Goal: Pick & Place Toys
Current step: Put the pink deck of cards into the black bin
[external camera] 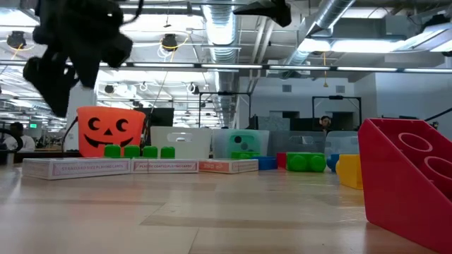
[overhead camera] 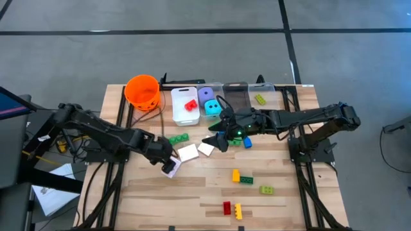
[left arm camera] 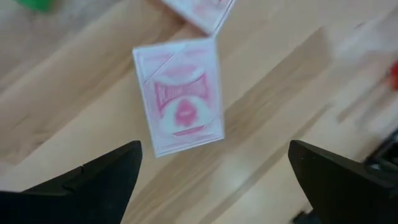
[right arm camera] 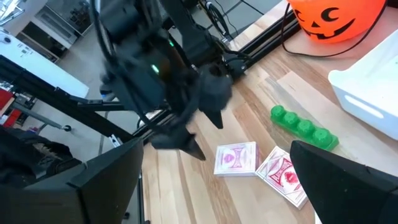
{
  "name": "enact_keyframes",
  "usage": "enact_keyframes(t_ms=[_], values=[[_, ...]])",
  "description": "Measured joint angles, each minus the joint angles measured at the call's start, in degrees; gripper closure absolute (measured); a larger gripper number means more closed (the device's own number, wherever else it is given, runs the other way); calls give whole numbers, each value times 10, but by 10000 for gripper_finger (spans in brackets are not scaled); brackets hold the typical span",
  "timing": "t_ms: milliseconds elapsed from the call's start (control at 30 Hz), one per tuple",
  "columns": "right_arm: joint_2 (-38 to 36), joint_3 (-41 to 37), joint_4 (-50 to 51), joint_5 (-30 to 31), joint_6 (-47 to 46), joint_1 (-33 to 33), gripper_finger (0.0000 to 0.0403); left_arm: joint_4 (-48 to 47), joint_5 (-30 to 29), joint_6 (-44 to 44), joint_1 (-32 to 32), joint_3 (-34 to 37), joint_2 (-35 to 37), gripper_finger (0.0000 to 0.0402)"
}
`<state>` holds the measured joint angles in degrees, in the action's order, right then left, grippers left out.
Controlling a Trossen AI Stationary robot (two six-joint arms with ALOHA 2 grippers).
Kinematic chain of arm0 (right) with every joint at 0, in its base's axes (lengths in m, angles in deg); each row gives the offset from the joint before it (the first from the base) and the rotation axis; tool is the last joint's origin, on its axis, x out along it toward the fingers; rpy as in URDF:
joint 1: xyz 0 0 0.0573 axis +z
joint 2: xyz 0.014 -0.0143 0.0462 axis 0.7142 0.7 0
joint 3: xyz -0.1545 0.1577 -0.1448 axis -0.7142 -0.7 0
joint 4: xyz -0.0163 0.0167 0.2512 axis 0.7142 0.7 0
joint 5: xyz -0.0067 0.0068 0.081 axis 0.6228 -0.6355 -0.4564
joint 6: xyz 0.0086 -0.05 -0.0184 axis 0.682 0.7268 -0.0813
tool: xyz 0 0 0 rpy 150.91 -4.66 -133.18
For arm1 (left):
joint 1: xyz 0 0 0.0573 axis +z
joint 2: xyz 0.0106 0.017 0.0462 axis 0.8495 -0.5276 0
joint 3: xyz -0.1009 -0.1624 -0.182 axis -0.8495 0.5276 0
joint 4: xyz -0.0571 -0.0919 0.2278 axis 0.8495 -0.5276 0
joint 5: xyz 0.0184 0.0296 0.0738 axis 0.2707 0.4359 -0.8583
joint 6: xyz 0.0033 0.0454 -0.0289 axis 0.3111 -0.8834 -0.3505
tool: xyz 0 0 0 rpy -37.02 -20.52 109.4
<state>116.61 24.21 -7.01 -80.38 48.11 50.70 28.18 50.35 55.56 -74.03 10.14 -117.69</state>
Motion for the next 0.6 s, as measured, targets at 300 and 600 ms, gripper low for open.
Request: enact_keyframes(t_ms=[300, 600], values=[[0, 0, 5, -3, 0, 5, 6, 18, 30, -8, 16, 0, -92, 5], [0, 0, 39, -18, 0, 5, 6, 41, 26, 7, 21, 0, -126, 5]])
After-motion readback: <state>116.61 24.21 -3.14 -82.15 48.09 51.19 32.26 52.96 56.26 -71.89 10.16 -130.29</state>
